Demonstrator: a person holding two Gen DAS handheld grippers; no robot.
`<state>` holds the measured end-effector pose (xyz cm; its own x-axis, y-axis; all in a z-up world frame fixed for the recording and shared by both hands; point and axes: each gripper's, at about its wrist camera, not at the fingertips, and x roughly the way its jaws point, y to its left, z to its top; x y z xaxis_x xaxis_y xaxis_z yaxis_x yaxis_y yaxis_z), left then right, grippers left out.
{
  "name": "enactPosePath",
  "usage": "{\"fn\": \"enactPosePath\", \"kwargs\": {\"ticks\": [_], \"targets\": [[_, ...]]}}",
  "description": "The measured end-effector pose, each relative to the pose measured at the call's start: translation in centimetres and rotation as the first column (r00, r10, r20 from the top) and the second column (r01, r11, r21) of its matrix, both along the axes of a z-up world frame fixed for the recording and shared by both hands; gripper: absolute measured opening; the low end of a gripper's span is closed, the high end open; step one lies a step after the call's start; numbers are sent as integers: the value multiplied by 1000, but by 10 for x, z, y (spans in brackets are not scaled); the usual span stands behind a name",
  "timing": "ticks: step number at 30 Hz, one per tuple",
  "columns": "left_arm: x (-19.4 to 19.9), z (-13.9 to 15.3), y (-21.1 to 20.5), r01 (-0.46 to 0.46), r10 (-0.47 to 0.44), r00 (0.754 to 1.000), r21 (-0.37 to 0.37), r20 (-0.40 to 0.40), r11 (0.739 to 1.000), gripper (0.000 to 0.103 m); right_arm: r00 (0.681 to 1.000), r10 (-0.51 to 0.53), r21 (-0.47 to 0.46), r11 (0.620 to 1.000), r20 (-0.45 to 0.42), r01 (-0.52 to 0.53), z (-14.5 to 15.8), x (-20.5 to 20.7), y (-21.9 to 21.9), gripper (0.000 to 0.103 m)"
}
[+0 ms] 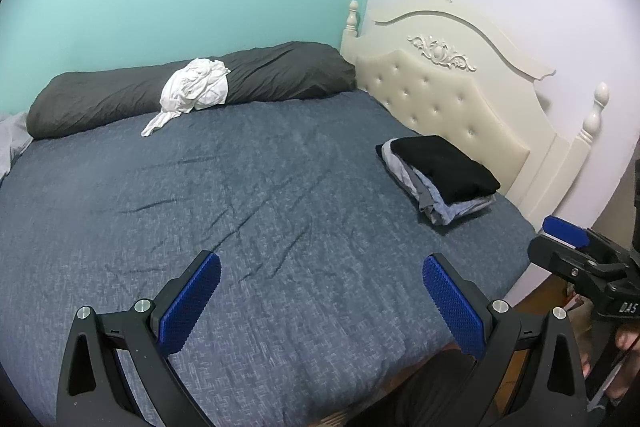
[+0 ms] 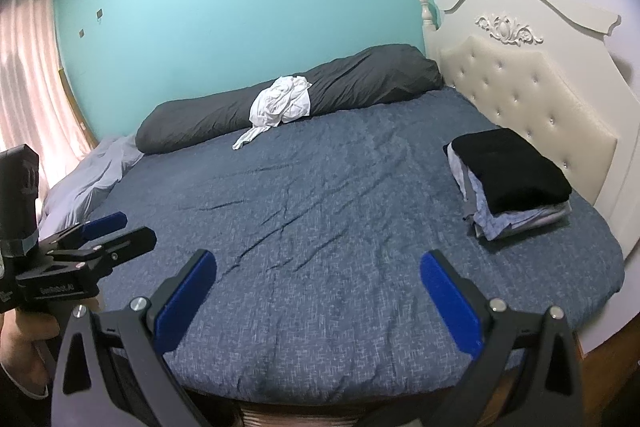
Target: Fold clothes
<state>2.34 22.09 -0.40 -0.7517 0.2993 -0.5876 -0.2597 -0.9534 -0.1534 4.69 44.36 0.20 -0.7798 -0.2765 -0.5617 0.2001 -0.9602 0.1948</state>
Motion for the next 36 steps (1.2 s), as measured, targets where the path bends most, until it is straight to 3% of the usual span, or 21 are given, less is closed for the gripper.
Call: {"fn": "enactPosePath", "kwargs": {"ticks": [36], "targets": [[21, 1, 7, 23, -24, 1000, -18, -10, 1000, 103, 988, -152, 37, 988, -28, 153, -1, 42, 9, 103]]}}
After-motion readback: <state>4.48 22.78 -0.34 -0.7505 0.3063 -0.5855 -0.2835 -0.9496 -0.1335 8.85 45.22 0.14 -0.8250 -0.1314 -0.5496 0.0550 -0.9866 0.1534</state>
